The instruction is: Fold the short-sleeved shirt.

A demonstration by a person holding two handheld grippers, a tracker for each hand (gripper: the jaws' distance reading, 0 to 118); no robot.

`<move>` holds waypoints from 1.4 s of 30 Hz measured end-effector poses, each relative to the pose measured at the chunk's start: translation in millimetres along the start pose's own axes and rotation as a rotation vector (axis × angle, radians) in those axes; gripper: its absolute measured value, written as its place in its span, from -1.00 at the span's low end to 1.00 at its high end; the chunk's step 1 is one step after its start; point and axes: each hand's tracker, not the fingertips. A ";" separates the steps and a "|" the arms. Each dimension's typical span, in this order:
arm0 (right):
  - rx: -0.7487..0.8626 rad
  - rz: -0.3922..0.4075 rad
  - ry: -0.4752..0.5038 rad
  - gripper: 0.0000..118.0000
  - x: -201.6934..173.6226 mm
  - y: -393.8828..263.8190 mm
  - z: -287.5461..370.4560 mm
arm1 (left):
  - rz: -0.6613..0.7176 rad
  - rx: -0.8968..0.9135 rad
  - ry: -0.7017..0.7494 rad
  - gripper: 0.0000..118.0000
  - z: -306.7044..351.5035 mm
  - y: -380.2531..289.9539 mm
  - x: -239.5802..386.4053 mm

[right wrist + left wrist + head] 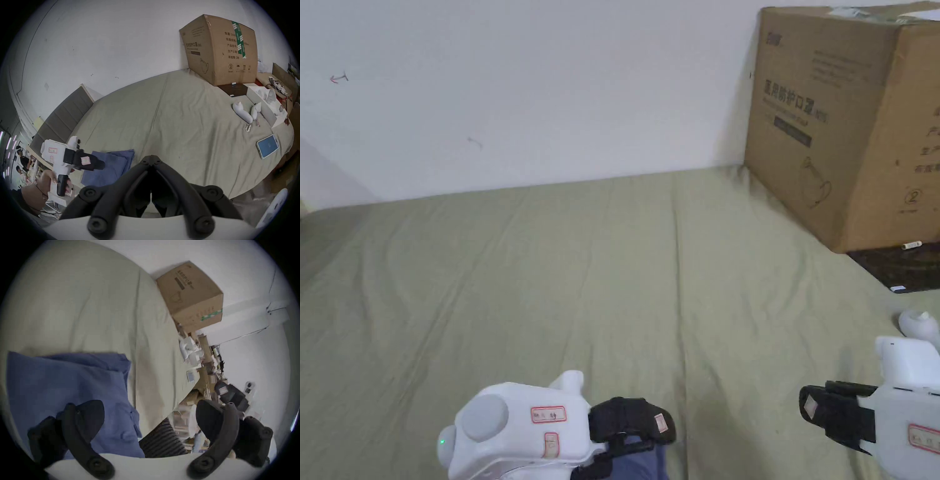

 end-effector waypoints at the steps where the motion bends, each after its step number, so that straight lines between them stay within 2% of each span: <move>1: 0.004 -0.009 -0.004 -1.00 2.4 0.6 0.2 | -0.019 0.023 0.011 0.85 12.1 2.3 -1.6; 2: 0.004 -0.018 -0.006 -1.00 4.5 1.1 -0.7 | -0.043 0.046 0.020 0.49 27.8 5.0 0.5; 3: 0.002 -0.026 -0.008 -1.00 5.5 1.4 -2.0 | -0.070 0.079 0.061 -0.02 41.9 5.4 -0.1; 4: 0.002 -0.033 -0.009 -1.00 6.6 1.5 -4.0 | -0.094 0.104 0.096 -0.64 52.3 5.5 1.2; 5: 0.000 -0.036 -0.010 -1.00 7.2 1.5 -6.3 | -0.147 0.109 0.198 -0.97 61.6 4.5 1.9; 7: -0.002 -0.039 -0.010 -1.00 7.2 1.3 -10.1 | -0.230 0.126 0.309 -0.97 73.1 -0.3 6.4; 8: -0.002 -0.041 -0.010 -1.00 7.0 1.1 -11.2 | -0.251 0.104 0.311 -0.97 74.1 -2.1 4.3; 13: -0.009 -0.042 -0.007 -1.00 5.5 -0.7 -12.9 | -0.219 -0.084 0.188 -0.97 30.0 -17.7 2.8; 16: -0.016 -0.031 -0.018 -1.00 4.0 -2.8 -10.3 | -0.231 -0.205 0.200 -0.97 -22.5 -26.9 2.2; 18: -0.027 -0.021 -0.031 -1.00 3.1 -2.6 -7.3 | -0.229 -0.269 0.280 -0.98 -59.4 -36.2 -2.2; 19: -0.032 -0.020 -0.029 -1.00 2.8 -2.4 -5.2 | -0.235 -0.283 0.276 -0.98 -75.5 -41.9 -6.1; 21: -0.033 -0.016 -0.030 -1.00 2.6 -3.0 -1.7 | -0.143 -0.303 0.110 -0.98 -89.8 -43.2 -11.7; 22: -0.034 -0.015 -0.034 -1.00 2.6 -3.2 -0.1 | -0.098 -0.330 0.109 -0.98 -98.0 -47.9 -9.7; 24: -0.036 -0.020 -0.037 -1.00 3.8 -3.2 2.6 | -0.195 -0.278 0.197 -0.98 -95.7 -50.3 -2.3; 26: -0.035 -0.036 -0.037 -1.00 5.9 -3.6 5.0 | -0.230 -0.261 0.164 -0.98 -81.0 -49.5 4.2; 28: -0.036 -0.045 -0.035 -1.00 7.7 -3.0 6.6 | -0.245 -0.170 0.133 -0.97 -55.1 -48.2 10.7; 34: 0.019 -0.046 -0.039 -1.00 8.2 0.3 15.8 | -0.328 0.244 0.096 -0.97 80.8 -35.4 28.1; 38: 0.045 -0.049 -0.030 -1.00 8.2 0.0 14.9 | -0.276 0.427 0.106 -0.97 160.9 -34.1 14.0; 42: 0.032 -0.044 -0.020 -1.00 0.3 -1.4 5.6 | -0.204 0.503 0.176 -0.97 198.2 -45.3 -5.5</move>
